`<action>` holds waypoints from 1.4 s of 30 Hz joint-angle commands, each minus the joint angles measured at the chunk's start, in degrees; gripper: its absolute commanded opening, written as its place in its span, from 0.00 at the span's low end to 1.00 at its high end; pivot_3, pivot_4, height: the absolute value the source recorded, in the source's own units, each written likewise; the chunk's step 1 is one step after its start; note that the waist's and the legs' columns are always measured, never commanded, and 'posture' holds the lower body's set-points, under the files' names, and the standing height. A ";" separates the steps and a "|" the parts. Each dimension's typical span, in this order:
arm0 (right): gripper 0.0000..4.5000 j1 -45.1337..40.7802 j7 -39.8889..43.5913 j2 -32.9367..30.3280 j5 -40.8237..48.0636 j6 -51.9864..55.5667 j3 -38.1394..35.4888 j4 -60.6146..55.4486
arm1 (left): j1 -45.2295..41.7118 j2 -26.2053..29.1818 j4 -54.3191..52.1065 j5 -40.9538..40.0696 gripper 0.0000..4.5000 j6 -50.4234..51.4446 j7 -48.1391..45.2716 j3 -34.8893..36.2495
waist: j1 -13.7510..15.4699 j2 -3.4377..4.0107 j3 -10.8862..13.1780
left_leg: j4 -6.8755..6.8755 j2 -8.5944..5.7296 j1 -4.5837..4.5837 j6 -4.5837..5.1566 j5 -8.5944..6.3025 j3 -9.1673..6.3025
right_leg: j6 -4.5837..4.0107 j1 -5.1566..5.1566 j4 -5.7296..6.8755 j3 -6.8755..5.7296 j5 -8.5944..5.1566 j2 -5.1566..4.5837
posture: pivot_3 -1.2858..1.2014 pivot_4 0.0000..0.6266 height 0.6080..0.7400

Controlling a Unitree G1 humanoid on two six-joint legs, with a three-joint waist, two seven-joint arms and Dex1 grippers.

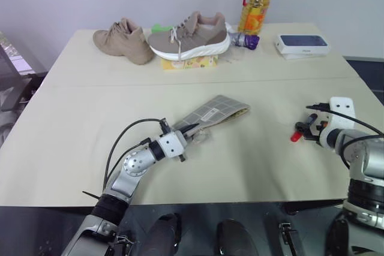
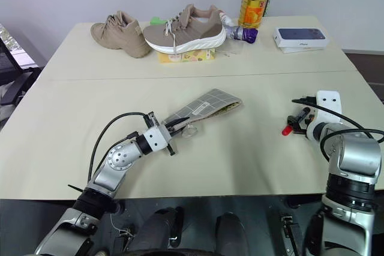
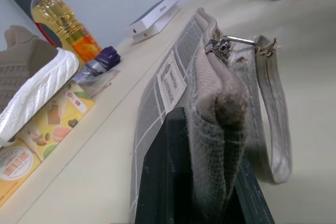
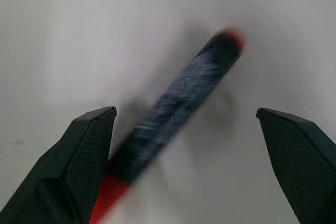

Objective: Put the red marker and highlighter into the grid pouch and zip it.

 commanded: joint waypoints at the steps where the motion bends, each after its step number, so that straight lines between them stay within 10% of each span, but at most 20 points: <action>1: 0.87 -1.40 -1.44 3.16 1.81 4.19 -3.82 -3.36 | -0.70 -0.34 -0.56 -0.42 0.00 -1.62 0.18 -0.47 | -0.05 0.00 -0.01 | 0.00 0.00 0.01 0.01 0.00 0.00 | 0.00 0.01 0.00 0.00 0.00 0.00 | 0.52 0.24 0.99; 9: 0.07 -1.99 0.00 0.52 1.43 -1.84 2.39 -2.70 | -0.43 -0.23 -0.74 -1.04 0.00 -1.25 1.10 0.71 | -0.40 0.01 -0.01 | 0.01 0.00 0.02 0.01 0.00 0.00 | 0.00 -0.01 0.07 0.01 0.00 0.02 | 0.52 0.24 0.99; 15: 0.07 5.04 18.83 -18.36 -5.76 -36.77 25.36 -9.98 | -0.62 -0.23 -2.39 -5.67 0.00 1.72 1.02 3.69 | -0.64 0.04 0.01 | 0.04 -0.01 -0.01 0.05 -0.01 0.04 | 0.04 -0.06 0.09 0.02 -0.03 0.02 | 0.52 0.24 0.99; 22: 0.07 7.75 30.23 -25.41 -7.27 -60.07 29.33 -8.98 | -1.21 0.98 -2.86 -8.08 0.00 3.14 -1.18 4.72 | -1.30 -0.01 0.04 | 0.16 0.02 0.00 0.06 -0.02 -0.02 | 0.06 0.04 0.08 -0.04 -0.03 0.05 | 0.52 0.24 0.99; 42: 0.07 3.78 34.20 -24.02 -11.12 -63.80 31.95 -6.48 | -0.67 2.11 -4.32 -6.14 0.00 2.50 -4.53 2.11 | -1.13 -0.01 0.04 | 0.28 0.02 -0.02 0.05 -0.02 -0.06 | 0.05 0.08 0.07 -0.03 -0.03 0.05 | 0.52 0.24 0.99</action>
